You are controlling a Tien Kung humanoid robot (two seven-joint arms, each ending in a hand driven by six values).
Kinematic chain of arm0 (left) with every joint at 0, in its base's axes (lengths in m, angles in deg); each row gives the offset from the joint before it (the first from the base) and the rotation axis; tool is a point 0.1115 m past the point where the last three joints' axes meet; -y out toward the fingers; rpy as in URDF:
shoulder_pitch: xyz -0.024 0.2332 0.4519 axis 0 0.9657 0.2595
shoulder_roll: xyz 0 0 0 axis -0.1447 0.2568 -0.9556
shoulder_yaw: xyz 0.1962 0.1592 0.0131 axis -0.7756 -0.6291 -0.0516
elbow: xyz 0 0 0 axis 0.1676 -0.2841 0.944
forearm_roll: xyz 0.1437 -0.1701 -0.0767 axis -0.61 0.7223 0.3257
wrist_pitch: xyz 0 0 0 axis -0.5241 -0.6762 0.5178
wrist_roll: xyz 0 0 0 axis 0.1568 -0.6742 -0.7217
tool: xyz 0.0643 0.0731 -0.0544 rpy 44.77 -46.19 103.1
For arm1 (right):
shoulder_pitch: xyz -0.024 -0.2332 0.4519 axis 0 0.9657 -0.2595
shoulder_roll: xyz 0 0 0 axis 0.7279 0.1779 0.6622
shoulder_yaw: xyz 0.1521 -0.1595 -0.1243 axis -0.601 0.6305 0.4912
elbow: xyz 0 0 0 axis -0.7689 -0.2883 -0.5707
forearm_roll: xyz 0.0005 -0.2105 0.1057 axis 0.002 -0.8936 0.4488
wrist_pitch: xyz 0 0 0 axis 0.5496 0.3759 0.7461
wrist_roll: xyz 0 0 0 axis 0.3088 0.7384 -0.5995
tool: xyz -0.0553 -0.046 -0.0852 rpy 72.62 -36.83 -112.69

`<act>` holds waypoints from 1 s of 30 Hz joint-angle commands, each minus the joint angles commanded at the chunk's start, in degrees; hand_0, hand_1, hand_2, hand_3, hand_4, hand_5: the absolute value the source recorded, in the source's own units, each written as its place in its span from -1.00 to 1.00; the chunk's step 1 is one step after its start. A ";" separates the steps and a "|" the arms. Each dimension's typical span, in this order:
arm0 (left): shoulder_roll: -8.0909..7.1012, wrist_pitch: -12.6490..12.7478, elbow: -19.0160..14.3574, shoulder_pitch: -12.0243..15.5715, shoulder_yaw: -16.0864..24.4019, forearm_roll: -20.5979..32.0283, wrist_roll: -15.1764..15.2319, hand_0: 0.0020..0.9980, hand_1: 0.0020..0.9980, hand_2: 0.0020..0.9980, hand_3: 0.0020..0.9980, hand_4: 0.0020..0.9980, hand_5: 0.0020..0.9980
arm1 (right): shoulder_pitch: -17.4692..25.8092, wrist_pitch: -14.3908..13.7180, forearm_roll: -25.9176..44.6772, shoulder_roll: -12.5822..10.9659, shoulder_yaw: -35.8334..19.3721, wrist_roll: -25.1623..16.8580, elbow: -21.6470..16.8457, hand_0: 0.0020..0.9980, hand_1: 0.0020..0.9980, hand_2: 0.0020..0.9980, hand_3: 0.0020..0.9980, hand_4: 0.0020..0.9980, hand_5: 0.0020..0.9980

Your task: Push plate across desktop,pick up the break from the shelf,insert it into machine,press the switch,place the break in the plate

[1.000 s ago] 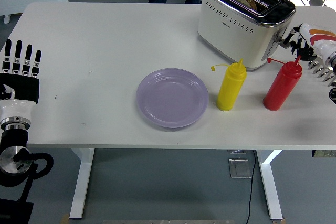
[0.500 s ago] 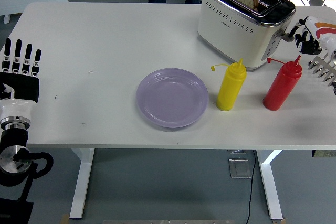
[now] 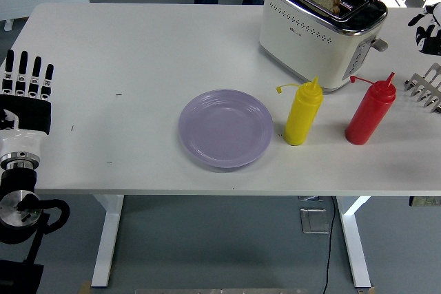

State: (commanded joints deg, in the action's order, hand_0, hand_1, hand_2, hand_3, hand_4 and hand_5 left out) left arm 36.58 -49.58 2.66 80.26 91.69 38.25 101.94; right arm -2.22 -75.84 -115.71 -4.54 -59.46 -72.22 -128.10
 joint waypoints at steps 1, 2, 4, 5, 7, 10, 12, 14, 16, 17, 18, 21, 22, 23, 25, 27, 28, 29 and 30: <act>0.00 0.00 0.00 0.00 0.00 0.00 0.00 0.74 0.76 0.76 0.56 0.07 1.00 | 0.07 -0.16 0.05 -0.05 -0.34 0.09 -0.22 -0.43 -0.28 -0.06 0.96 0.27 -0.38; 0.00 0.00 -0.01 0.00 0.00 0.00 0.01 0.74 0.76 0.76 0.56 0.07 1.00 | 0.14 -0.39 0.12 -0.11 -0.76 0.19 -0.50 -0.43 -0.28 -0.06 0.96 0.27 -0.38; -0.01 0.01 -0.03 0.02 -0.02 -0.01 0.00 0.74 0.76 0.76 0.56 0.07 1.00 | 0.30 -1.06 0.43 -0.18 -1.68 0.27 -1.06 -0.43 -0.28 -0.06 0.96 0.27 -0.38; 0.00 0.01 -0.03 0.01 -0.02 -0.01 0.01 0.74 0.76 0.76 0.56 0.07 1.00 | 0.35 -1.35 0.75 -0.19 -2.06 0.24 -1.28 0.31 0.32 0.60 1.00 0.55 0.02; -0.01 0.01 -0.03 -0.01 -0.04 -0.02 0.01 0.74 0.76 0.76 0.56 0.07 1.00 | 0.46 -2.04 1.42 -0.22 -2.76 0.15 -1.72 0.31 0.32 0.60 1.00 0.55 0.02; 0.00 0.01 -0.03 0.00 -0.04 -0.03 0.01 0.74 0.76 0.76 0.56 0.07 1.00 | 0.61 -3.54 2.60 -0.26 -3.59 -0.37 -2.52 0.31 0.32 0.60 1.00 0.55 0.02; -0.01 0.01 -0.04 -0.01 -0.05 -0.04 0.01 0.74 0.76 0.76 0.56 0.07 1.00 | 0.65 -4.93 3.14 -0.30 -3.88 -0.92 -3.29 0.48 0.44 0.74 1.00 0.55 0.02; -0.01 0.02 -0.05 0.00 -0.04 -0.04 0.01 0.74 0.76 0.76 0.56 0.07 1.00 | 0.60 -6.42 3.52 -0.28 -4.04 -1.66 -4.30 0.48 0.44 0.74 1.00 0.55 0.02; -0.01 0.02 -0.06 0.01 -0.04 -0.04 0.01 0.74 0.76 0.76 0.56 0.07 1.00 | 0.42 -7.82 3.79 -0.22 -4.01 -2.51 -5.39 0.48 0.44 0.74 1.00 0.55 0.02; -0.01 0.03 -0.07 0.02 -0.01 -0.04 0.02 0.74 0.76 0.76 0.57 0.07 1.00 | 0.15 -8.59 3.79 -0.12 -3.84 -3.02 -6.12 0.57 0.51 0.78 1.00 0.54 -0.01; -0.01 0.03 -0.08 0.02 0.00 -0.04 0.02 0.74 0.76 0.76 0.57 0.07 1.00 | 0.04 -8.92 3.79 -0.07 -3.76 -3.24 -6.43 0.57 0.51 0.78 1.00 0.54 -0.01; 0.01 0.03 -0.09 0.07 0.11 -0.04 0.03 0.74 0.76 0.76 0.57 0.07 1.00 | -1.84 -10.18 3.91 0.60 -1.69 -4.60 -7.45 0.57 0.51 0.78 1.00 0.54 -0.01; 0.02 0.03 -0.09 0.07 0.12 -0.04 0.03 0.74 0.76 0.76 0.57 0.07 1.00 | -2.24 -10.13 3.99 0.79 -1.26 -4.72 -7.45 0.57 0.51 0.78 1.00 0.54 -0.01; 0.03 0.02 -0.09 0.08 0.12 -0.05 0.03 0.74 0.76 0.76 0.57 0.07 1.00 | -3.18 -9.88 4.21 1.27 -0.32 -4.89 -7.28 0.62 0.53 0.75 0.88 0.53 -0.09; 0.03 0.01 -0.10 0.10 0.08 -0.05 0.03 0.74 0.76 0.76 0.57 0.07 1.00 | -4.81 -9.33 4.48 2.20 1.29 -5.02 -6.70 0.62 0.53 0.75 0.88 0.53 -0.09; 0.04 0.00 -0.11 0.15 0.05 -0.05 0.02 0.74 0.76 0.76 0.57 0.07 1.00 | -6.31 -9.07 4.54 3.09 2.88 -5.05 -5.79 0.62 0.53 0.75 0.88 0.53 -0.09; 0.04 0.00 -0.10 0.19 0.05 -0.04 0.03 0.74 0.76 0.76 0.57 0.07 1.00 | -7.45 -8.86 4.52 3.84 4.08 -5.04 -4.81 0.62 0.53 0.75 0.88 0.53 -0.09; 0.04 0.00 -0.10 0.21 0.05 -0.04 0.03 0.74 0.76 0.77 0.57 0.07 1.00 | -8.18 -8.75 4.51 4.23 4.92 -5.03 -4.21 0.64 0.53 0.71 0.82 0.53 -0.17; 0.02 0.00 -0.10 0.27 0.07 -0.05 0.04 0.74 0.76 0.77 0.57 0.07 1.00 | -9.29 -8.54 4.49 5.04 6.09 -5.05 -3.11 0.64 0.53 0.71 0.82 0.53 -0.17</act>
State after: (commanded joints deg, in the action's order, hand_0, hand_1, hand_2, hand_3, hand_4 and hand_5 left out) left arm 36.61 -49.58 2.56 80.53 91.76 38.20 101.98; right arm -11.51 -84.38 -111.21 0.50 -53.37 -77.27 -131.20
